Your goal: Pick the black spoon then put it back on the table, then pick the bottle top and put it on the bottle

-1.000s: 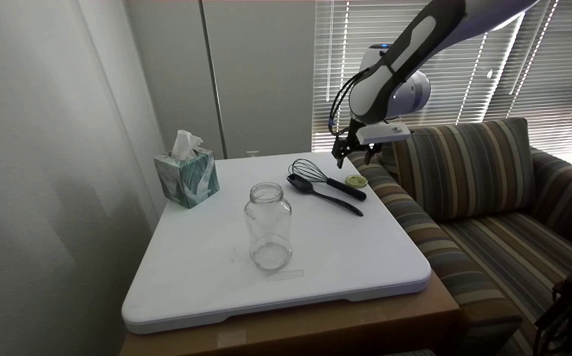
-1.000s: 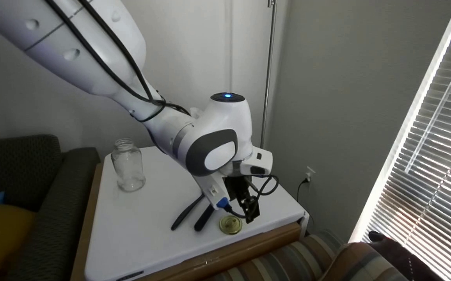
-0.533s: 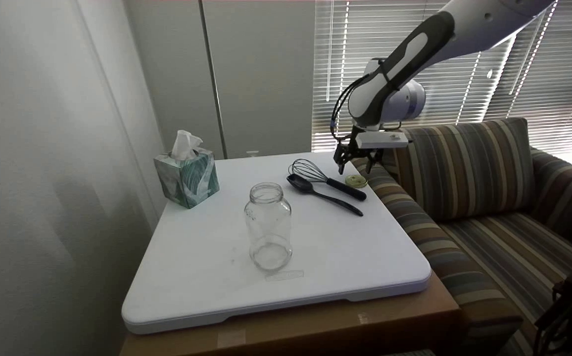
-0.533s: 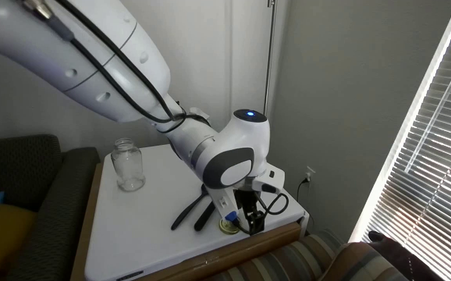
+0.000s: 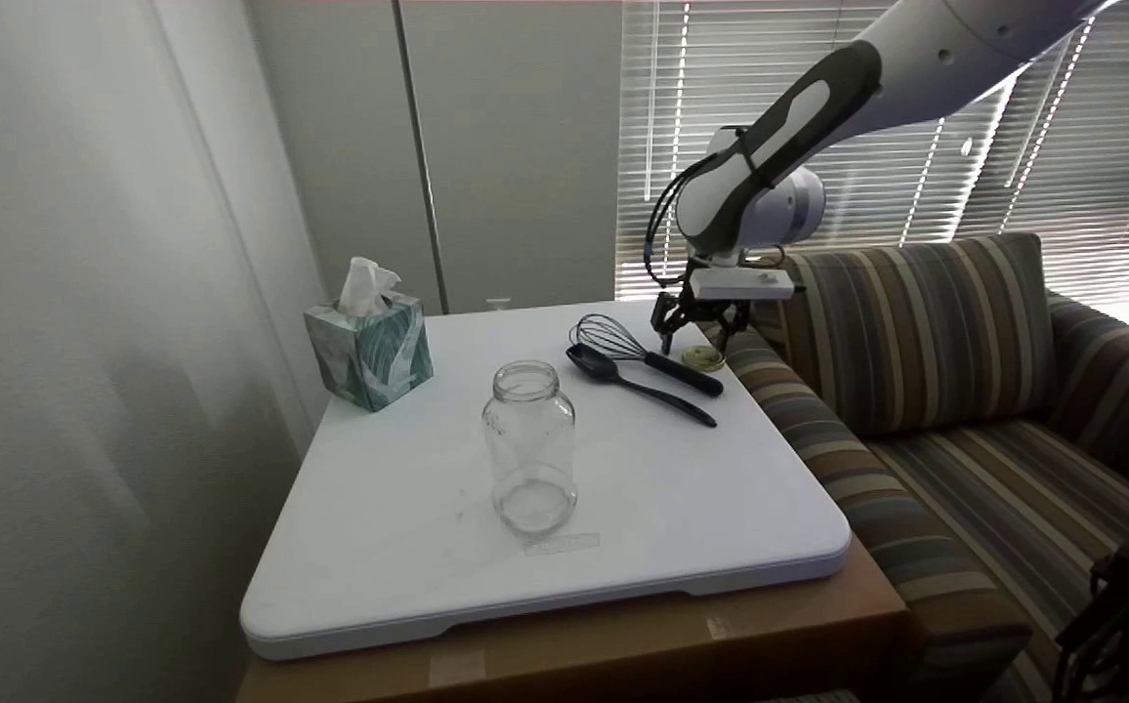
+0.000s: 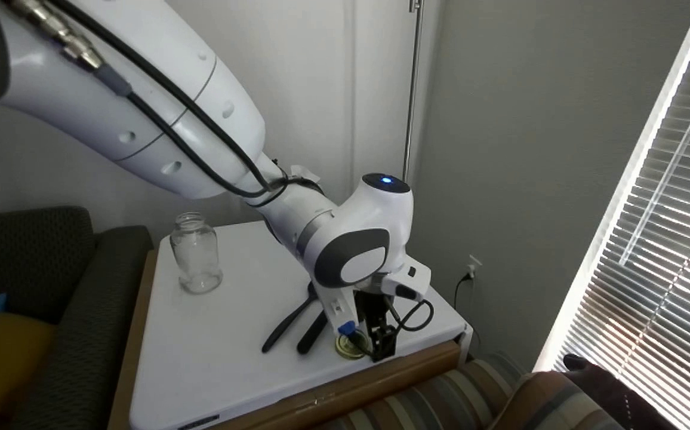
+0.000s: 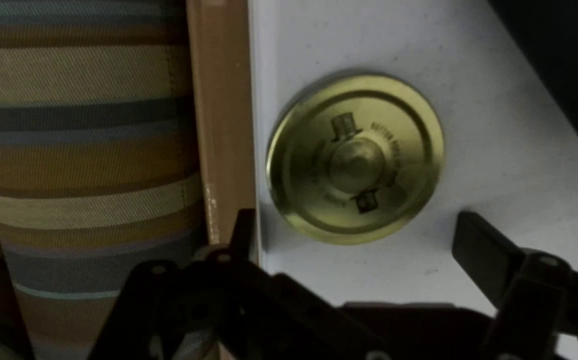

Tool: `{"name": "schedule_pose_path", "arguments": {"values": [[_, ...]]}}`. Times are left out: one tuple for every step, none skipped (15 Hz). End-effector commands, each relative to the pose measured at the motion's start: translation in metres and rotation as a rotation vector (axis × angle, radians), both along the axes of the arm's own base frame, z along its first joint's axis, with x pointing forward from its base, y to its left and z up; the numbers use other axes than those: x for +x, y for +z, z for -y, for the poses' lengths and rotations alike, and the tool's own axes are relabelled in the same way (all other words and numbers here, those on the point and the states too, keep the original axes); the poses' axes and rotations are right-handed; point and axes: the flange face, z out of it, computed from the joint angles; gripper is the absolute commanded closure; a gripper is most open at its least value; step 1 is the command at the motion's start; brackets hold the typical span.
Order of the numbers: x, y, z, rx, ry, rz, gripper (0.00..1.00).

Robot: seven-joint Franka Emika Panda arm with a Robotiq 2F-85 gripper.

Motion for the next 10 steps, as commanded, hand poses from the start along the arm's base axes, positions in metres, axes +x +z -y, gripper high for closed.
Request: {"name": "schedule_pose_path", "arguments": {"values": [[0.0003,0.0022,-0.0115,0.010,-0.028,-0.065,0.00],[-0.0001,0.0023,-0.0112,0.006,-0.036,-0.074,0.00],[-0.0008,0.0011,-0.0116,0.008,-0.040,-0.079,0.00],[-0.0011,0.0007,-0.0115,0.007,-0.048,-0.084,0.00],[-0.0022,-0.0003,-0.0112,0.006,-0.058,-0.089,0.00],[-0.0032,-0.0008,-0.0117,0.008,-0.063,-0.093,0.00],[-0.0051,-0.0012,-0.0125,0.008,-0.072,-0.100,0.00],[-0.0061,-0.0014,-0.0133,0.008,-0.080,-0.103,0.00],[-0.0072,-0.0014,-0.0139,0.007,-0.086,-0.106,0.00],[-0.0078,-0.0014,-0.0136,0.006,-0.090,-0.103,0.00]]}}
